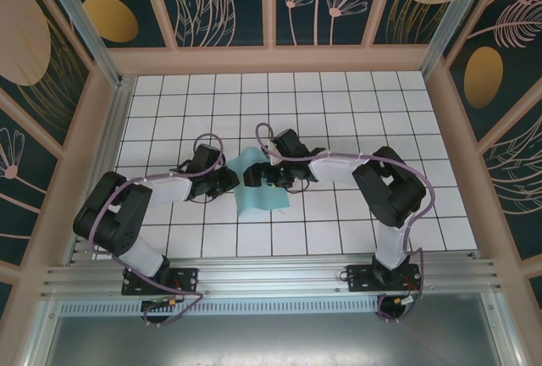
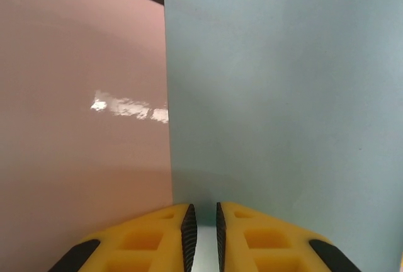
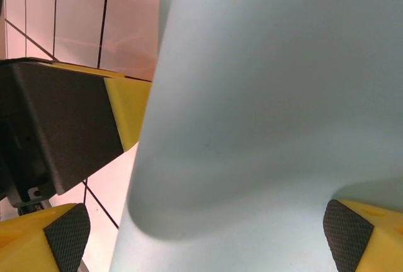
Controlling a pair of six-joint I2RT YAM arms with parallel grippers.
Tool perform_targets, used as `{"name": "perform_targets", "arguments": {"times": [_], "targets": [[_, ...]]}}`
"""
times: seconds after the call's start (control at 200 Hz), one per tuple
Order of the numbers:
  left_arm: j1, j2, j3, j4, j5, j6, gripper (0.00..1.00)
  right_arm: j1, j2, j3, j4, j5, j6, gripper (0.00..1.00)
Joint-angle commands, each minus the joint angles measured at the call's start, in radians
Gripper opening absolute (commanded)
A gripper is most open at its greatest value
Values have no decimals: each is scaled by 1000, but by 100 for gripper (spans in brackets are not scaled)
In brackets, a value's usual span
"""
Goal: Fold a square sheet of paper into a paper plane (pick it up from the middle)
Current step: Fold the square sheet of paper in half at the center of the table.
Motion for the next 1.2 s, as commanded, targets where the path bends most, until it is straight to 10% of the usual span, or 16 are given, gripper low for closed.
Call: {"name": "perform_targets", "arguments": {"times": [0.0,0.475,1.196], "targets": [[-25,87,15,-40,-20,46,20,7,31,6,-6,28,31,99],[-51,210,144,-52,6,157,14,-18,0,-73,36,69,118,85],[-54,78,191,-45,-131,111,21,-50,-101,-173,157,40,134,37]]}}
